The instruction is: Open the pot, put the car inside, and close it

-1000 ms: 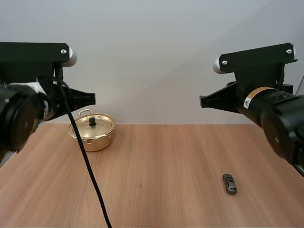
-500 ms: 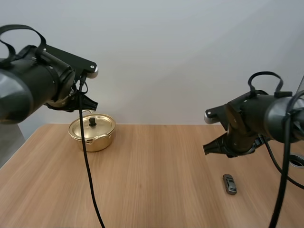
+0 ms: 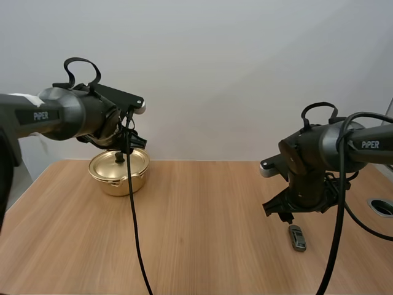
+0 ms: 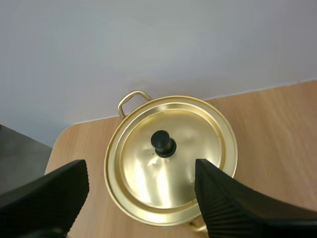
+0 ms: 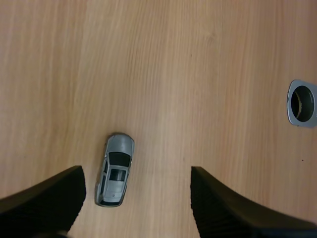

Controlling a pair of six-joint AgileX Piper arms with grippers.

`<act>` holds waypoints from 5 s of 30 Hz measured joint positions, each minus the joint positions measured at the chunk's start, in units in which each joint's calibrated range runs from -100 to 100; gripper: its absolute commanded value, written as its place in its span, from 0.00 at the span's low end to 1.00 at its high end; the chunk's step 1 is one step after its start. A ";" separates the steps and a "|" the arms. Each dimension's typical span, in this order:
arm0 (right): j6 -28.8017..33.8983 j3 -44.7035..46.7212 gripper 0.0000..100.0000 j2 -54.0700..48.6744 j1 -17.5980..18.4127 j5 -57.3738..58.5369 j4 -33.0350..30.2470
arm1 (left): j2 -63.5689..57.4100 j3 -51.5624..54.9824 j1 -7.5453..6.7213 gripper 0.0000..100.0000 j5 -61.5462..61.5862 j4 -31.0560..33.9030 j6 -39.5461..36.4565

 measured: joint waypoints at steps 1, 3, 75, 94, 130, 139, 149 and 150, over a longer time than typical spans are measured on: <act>0.00 0.00 1.00 -0.12 0.00 0.25 0.00 | 0.80 -0.32 0.00 1.00 -0.50 0.00 -0.81; 0.00 0.00 1.00 -0.22 0.00 1.63 0.00 | 3.16 -1.52 0.00 1.00 -1.33 0.00 -2.11; 3.56 0.32 1.00 16.72 -2.02 -5.44 7.05 | -5.45 -19.72 1.72 0.00 14.08 -9.65 7.65; 3.46 0.32 1.00 19.56 -2.02 -6.91 5.60 | -0.27 -19.72 1.72 1.00 20.50 -9.65 4.81; 3.21 -32.56 1.00 2.11 -2.02 24.57 1.71 | 26.64 -19.72 1.72 0.95 3.76 -9.41 7.75; 3.11 -32.56 1.00 2.11 -2.02 26.95 2.48 | 29.33 -19.72 1.72 0.95 -0.23 -7.12 7.75; 3.11 -32.56 1.00 2.11 -2.02 29.28 2.35 | 30.76 -19.88 1.72 0.67 0.02 -6.69 7.75; 3.11 -32.56 1.00 2.11 -2.02 29.84 2.35 | 30.76 -19.88 1.72 0.52 0.02 -6.69 7.75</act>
